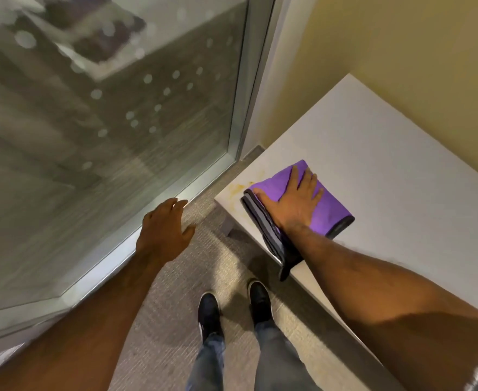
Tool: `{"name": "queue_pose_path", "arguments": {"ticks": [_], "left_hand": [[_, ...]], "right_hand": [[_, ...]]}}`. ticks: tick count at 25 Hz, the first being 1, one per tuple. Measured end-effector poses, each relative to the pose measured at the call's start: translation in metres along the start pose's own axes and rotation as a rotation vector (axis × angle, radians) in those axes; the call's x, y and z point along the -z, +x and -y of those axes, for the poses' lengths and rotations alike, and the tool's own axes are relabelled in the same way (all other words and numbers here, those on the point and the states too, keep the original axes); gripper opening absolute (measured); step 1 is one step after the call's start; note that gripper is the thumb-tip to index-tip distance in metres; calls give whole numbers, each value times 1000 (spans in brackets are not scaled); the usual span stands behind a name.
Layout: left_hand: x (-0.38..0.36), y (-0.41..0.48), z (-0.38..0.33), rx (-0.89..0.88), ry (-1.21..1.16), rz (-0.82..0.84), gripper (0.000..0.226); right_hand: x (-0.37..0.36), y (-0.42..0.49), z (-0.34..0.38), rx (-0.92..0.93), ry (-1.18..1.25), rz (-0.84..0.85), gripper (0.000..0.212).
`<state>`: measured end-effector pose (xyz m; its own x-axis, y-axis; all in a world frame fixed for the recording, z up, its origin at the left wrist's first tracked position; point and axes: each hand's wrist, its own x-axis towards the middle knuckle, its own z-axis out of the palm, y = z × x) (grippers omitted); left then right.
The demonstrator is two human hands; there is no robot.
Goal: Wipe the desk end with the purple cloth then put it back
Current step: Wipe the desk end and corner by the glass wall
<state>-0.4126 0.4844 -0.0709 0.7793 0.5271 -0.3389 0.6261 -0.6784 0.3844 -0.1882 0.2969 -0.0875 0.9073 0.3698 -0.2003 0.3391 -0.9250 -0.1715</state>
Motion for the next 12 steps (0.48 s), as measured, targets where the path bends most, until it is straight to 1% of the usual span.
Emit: {"name": "queue_pose_path", "arguments": {"ticks": [1, 2, 4, 5, 6, 10, 12], "left_hand": [[-1, -1, 2, 12, -17, -4, 64], [-3, -2, 2, 23, -33, -3, 64], [-6, -4, 0, 27, -40, 7, 64], [-8, -4, -3, 18, -37, 12, 64], [-9, -5, -5, 9, -39, 15, 64], [-12, -3, -4, -21, -35, -2, 66], [-13, -4, 0, -24, -38, -21, 65]], "right_hand": [[1, -1, -1, 45, 35, -35, 111], [1, -5, -5, 120, 70, -76, 101], [2, -16, -15, 285, 143, -157, 70], [2, -19, -21, 324, 178, -172, 58], [1, -21, -25, 328, 198, -163, 52], [-1, -3, -14, 221, 194, -92, 48], [2, 9, 4, 233, 209, -52, 50]]}}
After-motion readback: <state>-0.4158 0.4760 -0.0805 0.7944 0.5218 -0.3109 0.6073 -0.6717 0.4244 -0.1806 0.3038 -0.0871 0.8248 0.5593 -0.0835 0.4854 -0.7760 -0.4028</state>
